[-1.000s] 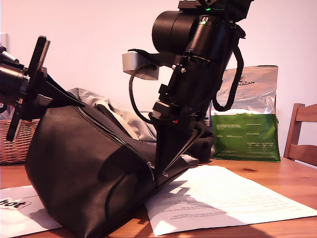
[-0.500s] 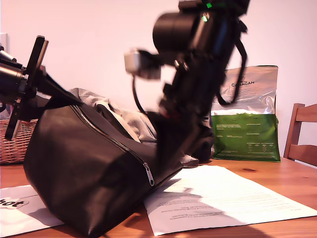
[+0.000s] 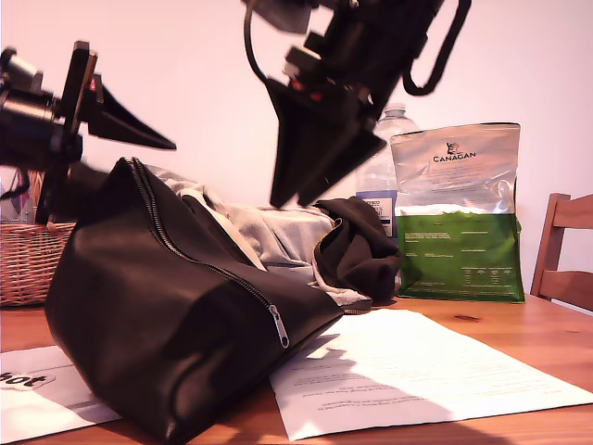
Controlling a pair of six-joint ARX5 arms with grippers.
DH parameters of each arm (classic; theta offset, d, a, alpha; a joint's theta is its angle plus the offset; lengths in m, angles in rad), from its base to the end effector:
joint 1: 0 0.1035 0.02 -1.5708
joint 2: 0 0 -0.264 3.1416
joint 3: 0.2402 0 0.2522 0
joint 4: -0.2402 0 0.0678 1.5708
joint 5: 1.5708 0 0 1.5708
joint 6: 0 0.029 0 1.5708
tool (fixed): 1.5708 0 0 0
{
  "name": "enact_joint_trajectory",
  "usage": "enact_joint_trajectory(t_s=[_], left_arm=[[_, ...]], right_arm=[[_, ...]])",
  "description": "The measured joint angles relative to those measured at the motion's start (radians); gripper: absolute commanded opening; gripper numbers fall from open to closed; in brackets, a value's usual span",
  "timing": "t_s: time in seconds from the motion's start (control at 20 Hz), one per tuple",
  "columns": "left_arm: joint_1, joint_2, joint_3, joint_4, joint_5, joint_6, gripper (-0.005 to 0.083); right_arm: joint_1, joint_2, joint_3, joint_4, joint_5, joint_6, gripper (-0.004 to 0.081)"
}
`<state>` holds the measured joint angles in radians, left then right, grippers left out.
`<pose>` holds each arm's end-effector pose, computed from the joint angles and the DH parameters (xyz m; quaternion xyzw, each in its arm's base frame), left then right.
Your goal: Open the zipper in the zip bag in front of you
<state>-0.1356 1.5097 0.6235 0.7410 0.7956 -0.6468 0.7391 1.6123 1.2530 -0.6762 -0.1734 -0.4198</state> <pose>0.2869 -0.0601 0.2024 -0.3055 0.2074 -0.4028 0.8375 0.2409 0.2263 0.2544 -0.2976 0.3851 0.4735 0.7342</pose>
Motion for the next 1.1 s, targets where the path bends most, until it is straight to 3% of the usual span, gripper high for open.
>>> enact_joint_trajectory(t_s=[0.2, 0.25, 0.3, 0.35, 0.4, 0.45, 0.6, 0.7, 0.85, 1.1], left_arm=[[-0.002, 0.0, 0.069, 0.006, -0.06, 0.162, 0.0447], [-0.003, -0.001, 0.08, 0.006, -0.067, 0.242, 0.0438], [-0.006, -0.001, 0.088, 0.006, -0.071, 0.245, 0.0406], [-0.009, -0.002, 0.092, 0.007, -0.072, 0.267, 0.0315], [-0.014, -0.005, 0.093, -0.001, -0.072, 0.28, 0.0166], [-0.02, -0.01, 0.093, -0.021, -0.072, 0.28, -0.0007], [-0.03, -0.067, 0.093, -0.103, -0.086, 0.357, -0.0023], [-0.039, -0.151, 0.093, -0.18, -0.148, 0.406, -0.0023], [-0.046, -0.296, 0.093, -0.355, -0.231, 0.553, -0.0023], [-0.046, -0.407, 0.094, -0.635, -0.286, 0.647, -0.0023]], right_arm=[[0.0, 0.001, 0.0, 0.002, 0.0, 0.001, 0.0416], [0.0, 0.001, 0.0, 0.008, -0.003, 0.018, 0.039], [0.0, 0.001, 0.0, 0.023, -0.025, 0.048, 0.0333], [-0.001, 0.001, 0.0, 0.041, -0.047, 0.08, 0.0218], [-0.001, 0.001, 0.0, 0.064, -0.056, 0.12, 0.0063], [-0.001, 0.001, 0.0, 0.089, -0.056, 0.164, -0.0016], [-0.005, 0.001, 0.0, 0.166, -0.01, 0.258, -0.0013], [-0.007, 0.001, 0.0, 0.241, 0.085, 0.272, -0.0013], [-0.039, -0.008, -0.036, 0.404, 0.15, 0.319, -0.0013], [-0.109, -0.193, -0.335, 0.639, 0.204, 0.339, -0.0013]])
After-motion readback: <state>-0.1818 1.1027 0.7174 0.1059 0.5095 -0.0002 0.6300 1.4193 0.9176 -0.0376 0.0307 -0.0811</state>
